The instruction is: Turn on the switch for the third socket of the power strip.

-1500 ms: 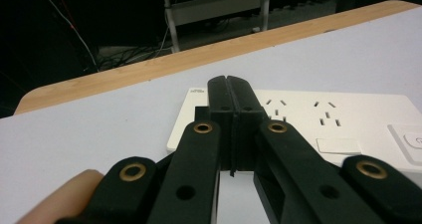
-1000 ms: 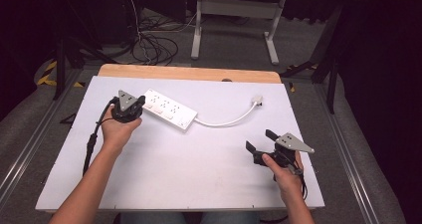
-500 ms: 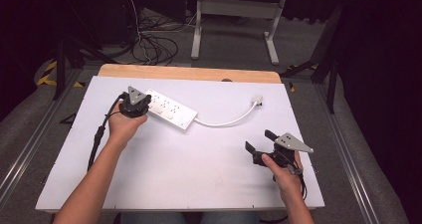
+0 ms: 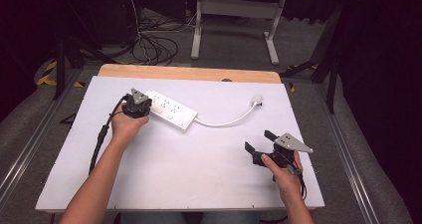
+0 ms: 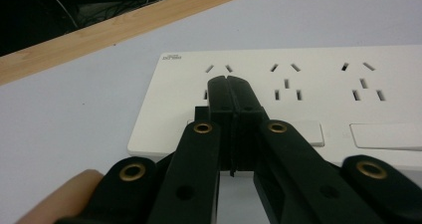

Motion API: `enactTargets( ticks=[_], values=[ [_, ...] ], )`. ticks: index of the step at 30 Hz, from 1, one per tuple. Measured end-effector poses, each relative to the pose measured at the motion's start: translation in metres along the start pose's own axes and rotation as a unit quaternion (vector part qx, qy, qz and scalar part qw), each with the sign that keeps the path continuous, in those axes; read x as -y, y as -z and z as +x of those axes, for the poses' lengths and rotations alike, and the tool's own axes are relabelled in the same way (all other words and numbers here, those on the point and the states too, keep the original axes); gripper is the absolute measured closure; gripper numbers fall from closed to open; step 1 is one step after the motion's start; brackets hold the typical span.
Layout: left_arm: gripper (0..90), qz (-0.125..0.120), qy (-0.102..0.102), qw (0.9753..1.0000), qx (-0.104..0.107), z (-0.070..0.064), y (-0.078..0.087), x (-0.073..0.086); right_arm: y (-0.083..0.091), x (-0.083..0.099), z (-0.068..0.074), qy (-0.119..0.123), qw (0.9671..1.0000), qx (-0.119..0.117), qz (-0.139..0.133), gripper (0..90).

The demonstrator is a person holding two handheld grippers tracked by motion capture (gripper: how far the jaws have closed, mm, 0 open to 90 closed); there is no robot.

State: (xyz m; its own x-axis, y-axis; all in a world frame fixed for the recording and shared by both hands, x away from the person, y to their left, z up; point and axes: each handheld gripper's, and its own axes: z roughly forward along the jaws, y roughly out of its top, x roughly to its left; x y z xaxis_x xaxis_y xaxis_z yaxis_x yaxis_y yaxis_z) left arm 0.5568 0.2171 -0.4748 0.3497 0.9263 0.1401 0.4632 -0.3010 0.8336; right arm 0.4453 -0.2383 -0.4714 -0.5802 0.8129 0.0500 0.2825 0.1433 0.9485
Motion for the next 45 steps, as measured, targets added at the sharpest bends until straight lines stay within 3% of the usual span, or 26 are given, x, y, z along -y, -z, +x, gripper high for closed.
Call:
enactTargets(
  ticks=[13, 27, 36, 40, 45],
  values=[
    [89.8, 0.004, 0.006, 0.9999, -0.011, 0.001, -0.008, 0.005, 0.001, 0.001, 0.001, -0.001, 1.0, -0.001, 0.0, 10.7],
    [89.8, -0.005, -0.006, 0.9999, -0.013, -0.001, -0.009, 0.008, 0.001, 0.0, 0.001, -0.005, 1.0, -0.001, -0.001, 10.8],
    [89.9, -0.017, 0.001, 0.9997, -0.015, -0.001, -0.009, 0.012, 0.001, 0.0, 0.0, -0.005, 1.0, -0.002, -0.004, 10.8],
    [89.9, -0.018, -0.009, 0.9995, -0.024, -0.003, -0.009, 0.012, 0.001, 0.0, 0.0, -0.006, 1.0, -0.002, -0.003, 10.8],
    [90.0, -0.013, -0.013, 0.9997, -0.016, -0.003, -0.009, 0.012, 0.001, -0.001, 0.002, -0.007, 1.0, -0.004, -0.005, 10.8]
  ],
)
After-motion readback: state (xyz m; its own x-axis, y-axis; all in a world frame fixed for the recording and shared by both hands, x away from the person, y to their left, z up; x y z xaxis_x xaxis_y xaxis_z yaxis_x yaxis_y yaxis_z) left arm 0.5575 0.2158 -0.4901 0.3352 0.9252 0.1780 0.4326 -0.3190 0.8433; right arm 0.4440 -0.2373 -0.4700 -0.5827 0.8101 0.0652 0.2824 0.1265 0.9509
